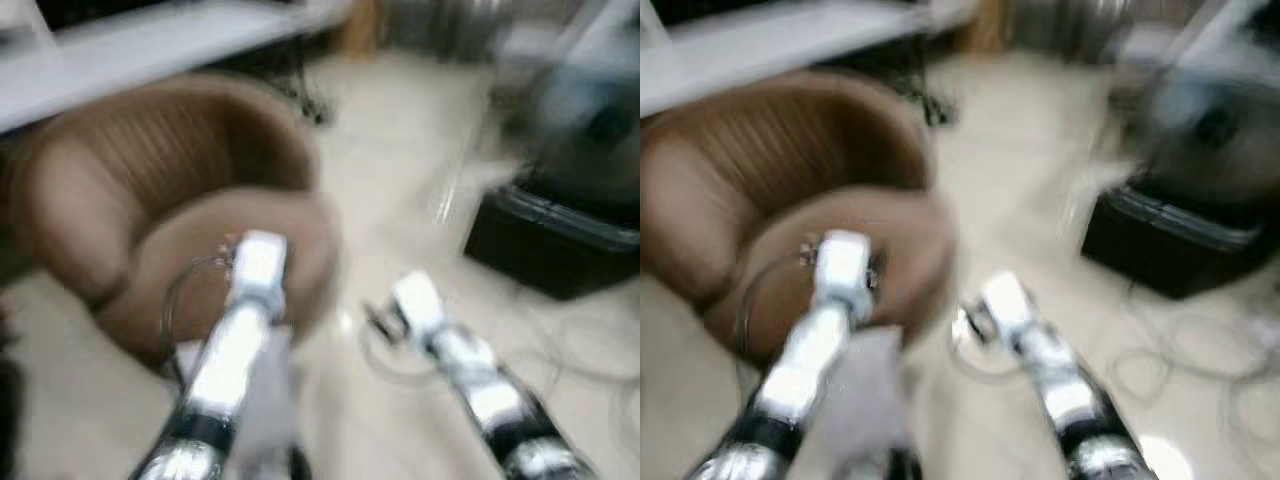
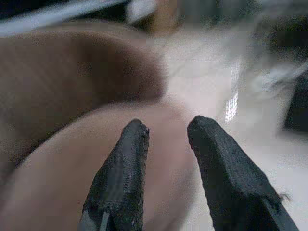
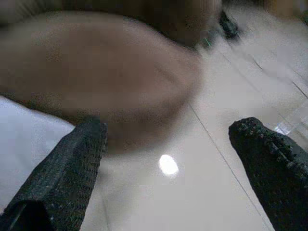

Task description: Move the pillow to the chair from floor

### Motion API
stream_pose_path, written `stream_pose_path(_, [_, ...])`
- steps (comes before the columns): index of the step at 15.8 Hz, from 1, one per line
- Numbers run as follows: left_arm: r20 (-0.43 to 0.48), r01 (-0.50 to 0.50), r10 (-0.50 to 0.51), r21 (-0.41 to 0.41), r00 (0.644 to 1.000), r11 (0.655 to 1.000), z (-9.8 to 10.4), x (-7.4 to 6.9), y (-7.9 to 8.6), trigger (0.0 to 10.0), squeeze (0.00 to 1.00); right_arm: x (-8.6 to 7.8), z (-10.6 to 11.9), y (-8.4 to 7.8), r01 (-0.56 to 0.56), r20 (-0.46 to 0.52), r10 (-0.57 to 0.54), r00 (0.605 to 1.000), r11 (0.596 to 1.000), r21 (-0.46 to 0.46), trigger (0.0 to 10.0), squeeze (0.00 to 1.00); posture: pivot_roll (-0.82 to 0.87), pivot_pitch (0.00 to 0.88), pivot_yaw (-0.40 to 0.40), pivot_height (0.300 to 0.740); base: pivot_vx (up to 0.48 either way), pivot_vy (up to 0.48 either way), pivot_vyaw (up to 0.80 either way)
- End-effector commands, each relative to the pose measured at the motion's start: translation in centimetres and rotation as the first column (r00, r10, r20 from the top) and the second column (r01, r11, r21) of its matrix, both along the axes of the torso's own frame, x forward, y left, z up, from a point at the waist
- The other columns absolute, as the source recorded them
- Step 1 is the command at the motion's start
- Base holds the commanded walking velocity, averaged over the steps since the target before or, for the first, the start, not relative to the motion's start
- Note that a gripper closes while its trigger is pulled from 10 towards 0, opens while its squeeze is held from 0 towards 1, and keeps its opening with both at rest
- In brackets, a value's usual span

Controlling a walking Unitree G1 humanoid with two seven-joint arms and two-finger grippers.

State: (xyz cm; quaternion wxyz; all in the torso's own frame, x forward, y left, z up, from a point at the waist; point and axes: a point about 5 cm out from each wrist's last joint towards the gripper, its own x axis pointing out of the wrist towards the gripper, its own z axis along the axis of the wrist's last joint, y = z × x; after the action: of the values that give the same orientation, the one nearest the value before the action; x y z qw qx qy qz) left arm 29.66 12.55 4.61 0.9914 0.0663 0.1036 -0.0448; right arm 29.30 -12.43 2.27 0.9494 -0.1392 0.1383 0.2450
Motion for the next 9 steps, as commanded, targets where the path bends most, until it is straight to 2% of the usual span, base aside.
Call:
stream_pose_path(1, [0.048,0.015,-0.015,-0.002,0.999,1.0,1.46,1.07,-0.46,10.0,0.0,-0.03,0.01,0.01,0.0,0.0,0.0,1.0,1.0,-0.004,10.0,0.0,-0.18,0.0,0.104,0.735,0.0,0.0,0.0])
stream_pose_path(4, [0.034,0.005,-0.004,-0.026,0.999,1.0,1.33,1.01,-0.59,10.0,0.0,-0.08,0.01,-0.12,0.003,0.0,-0.003,1.0,1.0,-0.006,10.0,0.0,-0.18,0.0,0.103,0.735,0.0,0.0,0.0])
stream_pose_path(9, [-0.006,0.005,-0.005,-0.06,1.0,0.998,1.07,1.01,-0.74,10.0,0.0,-0.17,0.08,-0.14,0.0,0.003,0.0,1.0,1.0,0.0,10.0,0.0,-0.18,0.0,0.101,0.735,0.0,0.472,0.0])
